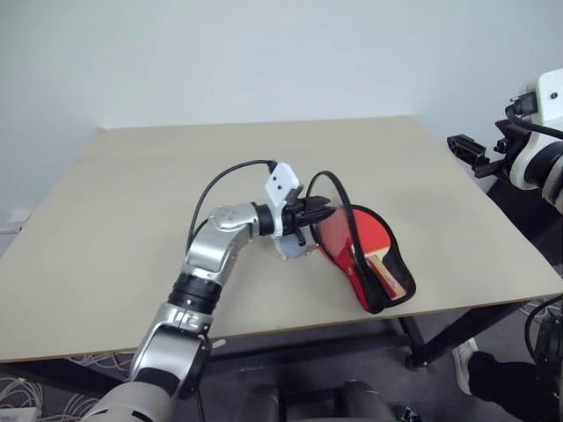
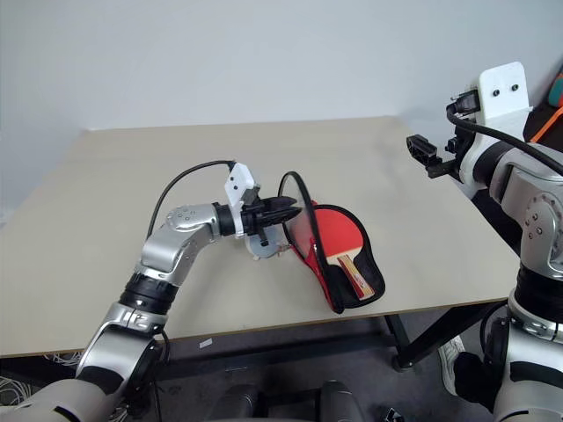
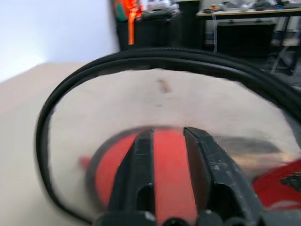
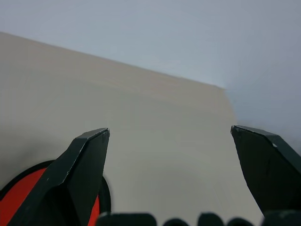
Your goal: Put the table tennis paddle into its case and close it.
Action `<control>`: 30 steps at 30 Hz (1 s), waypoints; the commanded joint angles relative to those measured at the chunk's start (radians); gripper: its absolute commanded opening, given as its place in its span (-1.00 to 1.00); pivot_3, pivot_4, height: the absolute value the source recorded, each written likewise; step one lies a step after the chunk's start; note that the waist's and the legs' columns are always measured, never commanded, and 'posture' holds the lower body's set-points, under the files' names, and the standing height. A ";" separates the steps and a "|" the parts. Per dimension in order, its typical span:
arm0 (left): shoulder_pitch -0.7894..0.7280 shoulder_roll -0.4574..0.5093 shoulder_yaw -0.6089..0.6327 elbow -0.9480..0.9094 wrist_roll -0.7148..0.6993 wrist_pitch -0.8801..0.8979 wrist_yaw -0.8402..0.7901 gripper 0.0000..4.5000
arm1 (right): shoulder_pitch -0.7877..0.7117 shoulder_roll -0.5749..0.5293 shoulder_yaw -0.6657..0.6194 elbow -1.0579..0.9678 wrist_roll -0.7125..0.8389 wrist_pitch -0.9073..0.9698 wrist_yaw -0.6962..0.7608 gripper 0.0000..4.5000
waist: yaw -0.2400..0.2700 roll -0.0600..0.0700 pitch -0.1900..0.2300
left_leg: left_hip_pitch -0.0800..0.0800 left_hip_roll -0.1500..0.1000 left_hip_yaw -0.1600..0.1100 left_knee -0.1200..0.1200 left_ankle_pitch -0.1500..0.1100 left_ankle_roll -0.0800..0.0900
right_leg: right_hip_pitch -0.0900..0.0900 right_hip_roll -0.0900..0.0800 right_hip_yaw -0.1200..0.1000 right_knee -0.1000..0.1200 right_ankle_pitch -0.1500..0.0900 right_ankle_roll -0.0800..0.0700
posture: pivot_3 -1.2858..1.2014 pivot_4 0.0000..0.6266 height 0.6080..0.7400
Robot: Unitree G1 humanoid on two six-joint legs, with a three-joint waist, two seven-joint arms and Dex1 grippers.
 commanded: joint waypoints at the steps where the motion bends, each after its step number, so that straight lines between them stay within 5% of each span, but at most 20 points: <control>1: -0.093 0.018 0.022 0.050 0.025 -0.072 -0.028 -0.53 | -0.024 -0.001 -0.011 0.005 -0.012 -0.037 -0.011 1.00 | -0.001 0.001 0.000 | 0.000 0.001 0.001 -0.001 0.000 0.000 | -0.001 0.001 0.001 0.000 0.000 0.000 | 0.03 -1.00 1.00; 10: -0.133 -0.008 0.031 0.044 0.000 -0.026 -0.046 -0.53 | -0.041 0.032 0.024 0.050 -0.014 -0.078 -0.014 1.00 | 0.000 0.001 0.000 | 0.000 0.001 0.001 -0.001 0.000 0.000 | -0.001 0.001 0.002 0.000 0.000 0.001 | 0.03 -1.00 1.00; 16: 0.025 -0.065 -0.002 -0.166 -0.074 0.250 0.026 -0.53 | -0.040 0.051 0.048 0.071 -0.010 -0.091 -0.006 1.00 | 0.000 0.001 0.000 | 0.000 0.001 0.001 -0.001 0.000 0.000 | -0.001 0.001 0.002 0.000 0.000 0.001 | 0.03 -1.00 1.00; 19: 0.135 -0.059 -0.034 -0.295 -0.084 0.372 0.073 -0.29 | -0.042 0.062 0.059 0.082 -0.012 -0.093 -0.006 1.00 | -0.001 0.001 0.000 | 0.001 0.002 0.001 -0.002 0.000 0.000 | -0.001 0.001 0.003 0.001 0.000 0.001 | 0.03 -1.00 1.00; 26: 0.323 0.017 -0.069 -0.518 -0.134 0.553 0.099 0.81 | -0.011 0.097 0.037 0.048 0.006 -0.061 -0.027 1.00 | 0.000 0.002 0.000 | 0.001 0.002 0.001 -0.001 0.000 0.000 | -0.001 0.002 0.002 0.001 0.000 0.000 | 0.03 -1.00 1.00; 30: 0.349 0.033 -0.077 -0.545 -0.164 0.637 0.114 0.81 | -0.004 0.128 0.033 0.035 0.007 -0.054 -0.044 1.00 | 0.000 0.002 0.000 | 0.001 0.001 0.000 0.000 0.000 0.000 | 0.000 0.002 0.002 0.001 0.000 0.001 | 0.03 -1.00 1.00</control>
